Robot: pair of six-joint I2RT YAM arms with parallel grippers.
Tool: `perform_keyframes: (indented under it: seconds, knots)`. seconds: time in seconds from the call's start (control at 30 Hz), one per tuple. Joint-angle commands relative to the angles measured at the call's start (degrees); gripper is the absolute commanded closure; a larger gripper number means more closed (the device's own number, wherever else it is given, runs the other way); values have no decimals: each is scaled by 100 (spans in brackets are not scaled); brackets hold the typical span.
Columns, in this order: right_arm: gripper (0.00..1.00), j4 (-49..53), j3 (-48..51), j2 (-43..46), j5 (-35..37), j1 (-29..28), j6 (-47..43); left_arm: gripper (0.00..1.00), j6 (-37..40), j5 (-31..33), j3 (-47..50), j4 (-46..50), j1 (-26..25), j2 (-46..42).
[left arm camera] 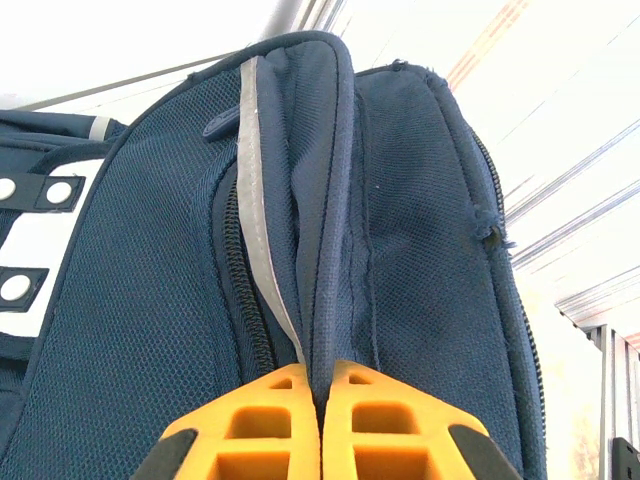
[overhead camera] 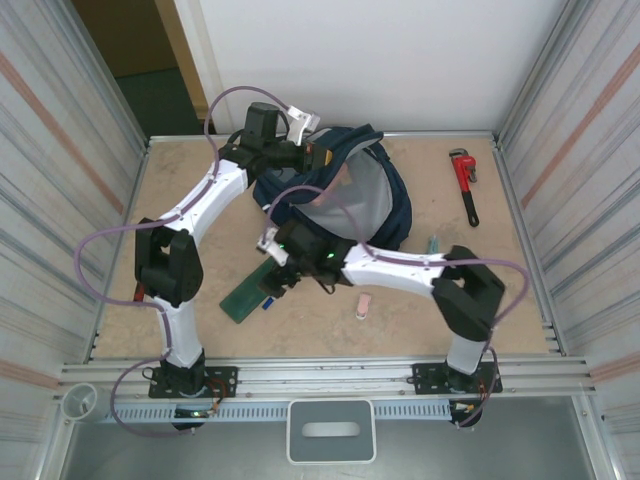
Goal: Pack the student bag
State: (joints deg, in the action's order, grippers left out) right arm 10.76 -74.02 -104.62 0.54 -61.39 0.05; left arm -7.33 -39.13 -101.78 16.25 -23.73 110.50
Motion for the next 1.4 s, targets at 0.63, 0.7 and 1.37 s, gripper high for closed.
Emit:
perform_keyframes:
  seconds: [0.63, 0.7, 1.37]
  knots:
    - [13, 1091, -1699, -1912, -160, -687, -639, 100, 320, -96, -160, -369, -27, -169]
    - [15, 1121, -1349, -1665, -246, -643, -619, 100, 339, -95, -150, -359, -28, -181]
    - [14, 1428, 462, 426, -605, -705, -149, 100, 360, -56, -154, -364, -53, -55]
